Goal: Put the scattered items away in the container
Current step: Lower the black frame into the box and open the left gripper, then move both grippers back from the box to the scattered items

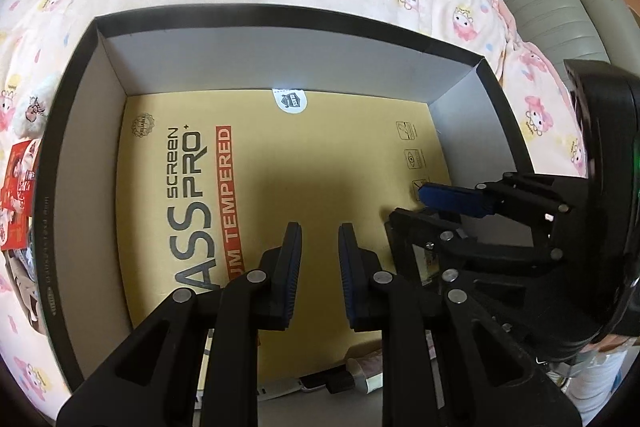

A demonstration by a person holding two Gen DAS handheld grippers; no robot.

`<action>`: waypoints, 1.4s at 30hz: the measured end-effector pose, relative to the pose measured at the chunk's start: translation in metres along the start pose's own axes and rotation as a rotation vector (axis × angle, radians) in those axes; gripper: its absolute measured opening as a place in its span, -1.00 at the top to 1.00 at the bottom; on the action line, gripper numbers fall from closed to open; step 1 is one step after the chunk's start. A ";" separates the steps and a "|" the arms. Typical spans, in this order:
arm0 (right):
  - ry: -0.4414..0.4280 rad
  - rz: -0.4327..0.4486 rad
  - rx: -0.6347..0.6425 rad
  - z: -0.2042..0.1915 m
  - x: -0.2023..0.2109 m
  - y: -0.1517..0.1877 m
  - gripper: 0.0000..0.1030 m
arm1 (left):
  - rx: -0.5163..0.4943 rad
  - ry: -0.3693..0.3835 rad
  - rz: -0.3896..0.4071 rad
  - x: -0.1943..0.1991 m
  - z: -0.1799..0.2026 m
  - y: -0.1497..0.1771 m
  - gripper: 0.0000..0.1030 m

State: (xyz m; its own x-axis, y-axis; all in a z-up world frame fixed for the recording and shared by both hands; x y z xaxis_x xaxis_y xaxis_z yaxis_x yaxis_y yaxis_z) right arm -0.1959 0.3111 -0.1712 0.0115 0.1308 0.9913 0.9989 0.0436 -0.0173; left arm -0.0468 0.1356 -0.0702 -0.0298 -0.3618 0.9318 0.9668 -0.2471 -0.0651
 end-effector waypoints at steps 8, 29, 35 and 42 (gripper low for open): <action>-0.008 -0.017 0.033 0.000 0.010 0.036 0.54 | -0.018 0.073 -0.074 0.003 0.013 0.016 0.68; 0.191 0.314 -0.057 0.033 0.065 0.055 0.57 | 0.054 0.208 -0.238 -0.018 0.041 0.019 0.61; 0.161 0.332 -0.078 0.027 0.064 0.055 0.50 | 0.076 0.335 -0.235 -0.001 0.024 0.009 0.32; 0.112 0.424 -0.096 0.009 0.081 0.063 0.43 | -0.044 0.281 -0.075 0.038 -0.002 0.004 0.24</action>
State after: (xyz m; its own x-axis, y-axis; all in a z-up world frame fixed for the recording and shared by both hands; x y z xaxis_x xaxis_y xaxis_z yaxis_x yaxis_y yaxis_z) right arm -0.1324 0.3336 -0.0930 0.4203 0.0087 0.9073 0.9045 -0.0831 -0.4183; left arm -0.0449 0.1196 -0.0358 -0.1758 -0.5739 0.7998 0.9475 -0.3192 -0.0208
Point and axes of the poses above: each gripper's, at about its wrist camera, not at the fingertips, and x roughly against the way its jaws point, z to its right, y to its underside, the point moved 8 cm from there along -x, roughly the way its jaws point, and after that the axes turned 3 degrees about -z, right-handed, at the moved point
